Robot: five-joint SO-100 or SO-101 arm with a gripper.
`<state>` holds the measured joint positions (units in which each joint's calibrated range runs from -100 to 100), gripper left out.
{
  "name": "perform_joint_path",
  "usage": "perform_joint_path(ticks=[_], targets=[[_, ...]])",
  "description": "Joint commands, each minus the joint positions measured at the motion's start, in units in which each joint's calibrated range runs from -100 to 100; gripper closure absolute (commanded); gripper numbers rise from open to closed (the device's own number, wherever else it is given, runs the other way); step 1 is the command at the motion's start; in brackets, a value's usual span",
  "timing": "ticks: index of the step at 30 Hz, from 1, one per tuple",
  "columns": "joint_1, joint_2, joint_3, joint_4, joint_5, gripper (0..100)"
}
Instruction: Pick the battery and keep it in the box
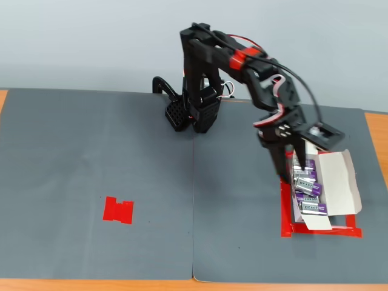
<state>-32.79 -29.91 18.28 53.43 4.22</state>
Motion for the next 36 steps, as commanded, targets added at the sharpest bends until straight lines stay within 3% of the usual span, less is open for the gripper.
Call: perform_joint_path(ticks=[1, 7, 24, 36], targets=[[3.8, -10.0, 5.3, 0.1, 0.0, 83], [10.8, -22.3, 14.7, 0.1, 0.0, 99], [31.6, -47.2, 41.5, -0.6, -0.1, 98], [33.6, -68.2, 65.8, -0.6, 0.1, 98]])
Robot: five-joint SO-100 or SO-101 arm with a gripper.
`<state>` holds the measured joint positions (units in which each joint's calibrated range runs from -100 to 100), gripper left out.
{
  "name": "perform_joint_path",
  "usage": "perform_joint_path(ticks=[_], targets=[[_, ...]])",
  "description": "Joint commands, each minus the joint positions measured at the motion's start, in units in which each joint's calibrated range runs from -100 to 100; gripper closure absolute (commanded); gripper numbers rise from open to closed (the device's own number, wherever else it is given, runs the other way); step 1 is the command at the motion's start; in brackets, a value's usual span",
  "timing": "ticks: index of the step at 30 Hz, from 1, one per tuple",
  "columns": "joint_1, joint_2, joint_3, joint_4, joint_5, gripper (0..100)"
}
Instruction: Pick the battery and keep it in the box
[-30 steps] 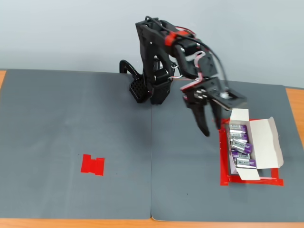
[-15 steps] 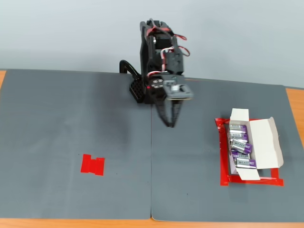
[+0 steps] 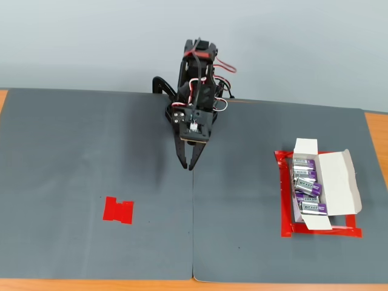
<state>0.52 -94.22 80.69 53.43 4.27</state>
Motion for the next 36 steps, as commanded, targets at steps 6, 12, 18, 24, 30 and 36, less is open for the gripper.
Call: perform_joint_path(ticks=[6, 12, 18, 24, 30, 36], targets=[[0.2, -5.2, 11.2, -0.6, 0.0, 98], [0.2, -5.3, 16.8, -0.6, 0.0, 98], [-1.2, -5.3, 18.7, -0.5, 0.0, 98], [-3.1, -5.4, 18.5, 0.3, 0.0, 98], [-3.2, -5.4, 16.6, 6.6, -0.1, 98], [-3.1, -5.4, 13.5, 17.0, -1.7, 98]])
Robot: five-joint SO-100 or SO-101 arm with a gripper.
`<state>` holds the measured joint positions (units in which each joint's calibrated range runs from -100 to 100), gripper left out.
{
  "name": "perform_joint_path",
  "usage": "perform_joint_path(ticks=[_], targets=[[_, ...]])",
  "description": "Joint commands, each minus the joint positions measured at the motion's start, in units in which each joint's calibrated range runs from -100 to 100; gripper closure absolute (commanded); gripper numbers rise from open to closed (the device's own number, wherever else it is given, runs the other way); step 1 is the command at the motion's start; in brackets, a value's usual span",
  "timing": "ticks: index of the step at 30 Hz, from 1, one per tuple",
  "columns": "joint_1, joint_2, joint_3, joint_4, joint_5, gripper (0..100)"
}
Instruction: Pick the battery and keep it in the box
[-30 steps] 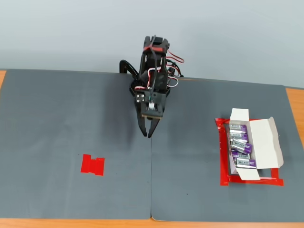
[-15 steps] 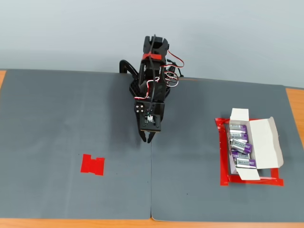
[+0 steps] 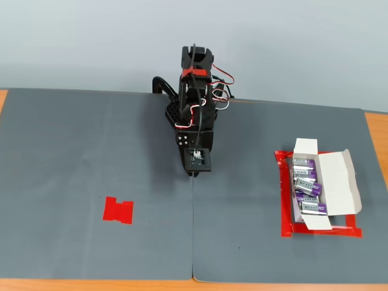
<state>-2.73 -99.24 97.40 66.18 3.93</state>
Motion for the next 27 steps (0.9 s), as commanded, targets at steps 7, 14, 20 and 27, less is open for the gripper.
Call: perform_joint_path(ticks=[7, 14, 20, 27], targets=[[0.0, -0.4, -4.2, 7.9, -3.2, 98], [0.0, -0.4, -4.3, 8.1, -3.5, 98], [0.3, -0.1, -4.7, 7.9, -3.6, 98], [0.2, -0.1, -4.7, 7.9, -3.6, 98]])
